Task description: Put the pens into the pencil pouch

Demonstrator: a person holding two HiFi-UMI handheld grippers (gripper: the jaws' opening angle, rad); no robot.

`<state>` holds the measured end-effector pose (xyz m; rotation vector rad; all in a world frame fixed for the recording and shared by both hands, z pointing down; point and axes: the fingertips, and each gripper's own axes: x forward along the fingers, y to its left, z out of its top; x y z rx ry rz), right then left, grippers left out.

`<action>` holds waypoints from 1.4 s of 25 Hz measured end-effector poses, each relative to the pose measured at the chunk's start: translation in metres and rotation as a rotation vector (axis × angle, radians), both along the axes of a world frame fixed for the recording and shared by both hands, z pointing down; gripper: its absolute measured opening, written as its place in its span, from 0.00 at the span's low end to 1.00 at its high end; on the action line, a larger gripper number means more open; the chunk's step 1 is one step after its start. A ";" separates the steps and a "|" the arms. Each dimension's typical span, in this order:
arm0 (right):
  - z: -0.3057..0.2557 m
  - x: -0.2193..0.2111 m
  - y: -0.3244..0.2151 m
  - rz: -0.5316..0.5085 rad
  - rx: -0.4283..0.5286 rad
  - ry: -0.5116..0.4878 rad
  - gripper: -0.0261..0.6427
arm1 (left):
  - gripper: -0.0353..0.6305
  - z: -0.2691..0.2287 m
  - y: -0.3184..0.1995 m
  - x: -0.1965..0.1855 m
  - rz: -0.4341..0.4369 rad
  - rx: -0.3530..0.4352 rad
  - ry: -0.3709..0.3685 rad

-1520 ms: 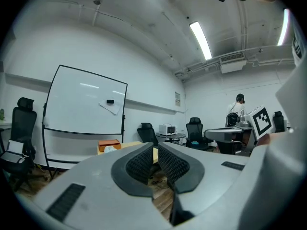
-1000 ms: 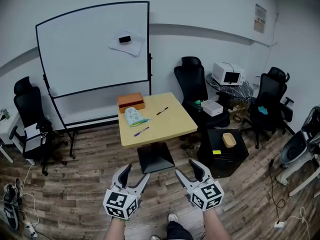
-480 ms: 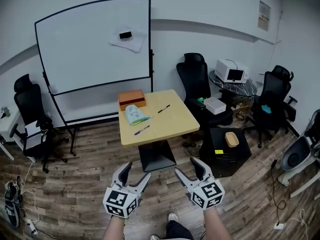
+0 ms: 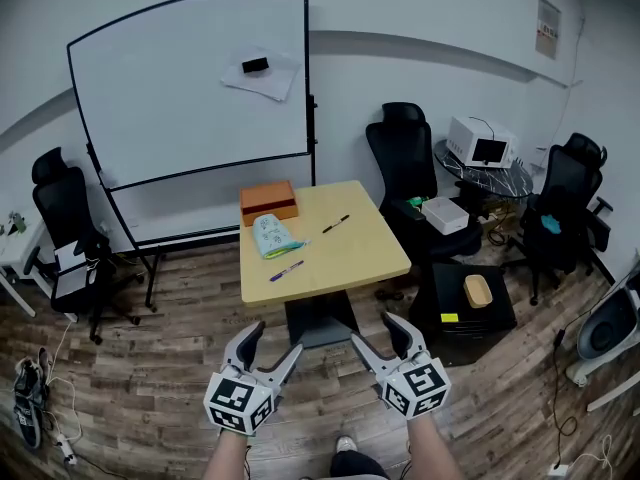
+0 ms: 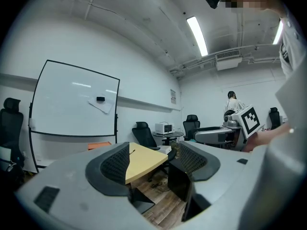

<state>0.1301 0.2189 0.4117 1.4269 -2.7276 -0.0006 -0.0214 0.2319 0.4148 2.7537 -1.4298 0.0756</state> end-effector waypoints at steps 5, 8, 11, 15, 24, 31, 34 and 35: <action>-0.003 0.010 -0.040 -0.053 -0.001 -0.014 0.42 | 0.51 0.000 -0.034 0.013 -0.034 -0.018 -0.029; -0.005 0.014 -0.061 -0.094 -0.006 -0.011 0.41 | 0.51 -0.002 -0.054 0.019 -0.067 -0.027 -0.042; -0.007 0.016 -0.079 -0.131 -0.009 -0.007 0.40 | 0.51 -0.007 -0.071 0.024 -0.094 -0.027 -0.046; -0.006 0.014 -0.102 -0.165 -0.013 -0.017 0.39 | 0.51 -0.010 -0.092 0.026 -0.121 -0.031 -0.055; 0.005 0.004 -0.154 -0.184 -0.027 -0.023 0.39 | 0.51 -0.002 -0.142 0.014 -0.148 -0.043 -0.058; 0.014 -0.011 -0.211 -0.130 -0.034 -0.003 0.38 | 0.50 0.009 -0.208 -0.009 -0.105 -0.050 -0.046; 0.018 -0.022 -0.239 -0.094 -0.042 0.003 0.38 | 0.51 0.013 -0.242 -0.020 -0.069 -0.054 -0.037; 0.019 -0.027 -0.249 -0.082 -0.046 0.006 0.38 | 0.51 0.014 -0.254 -0.025 -0.056 -0.057 -0.037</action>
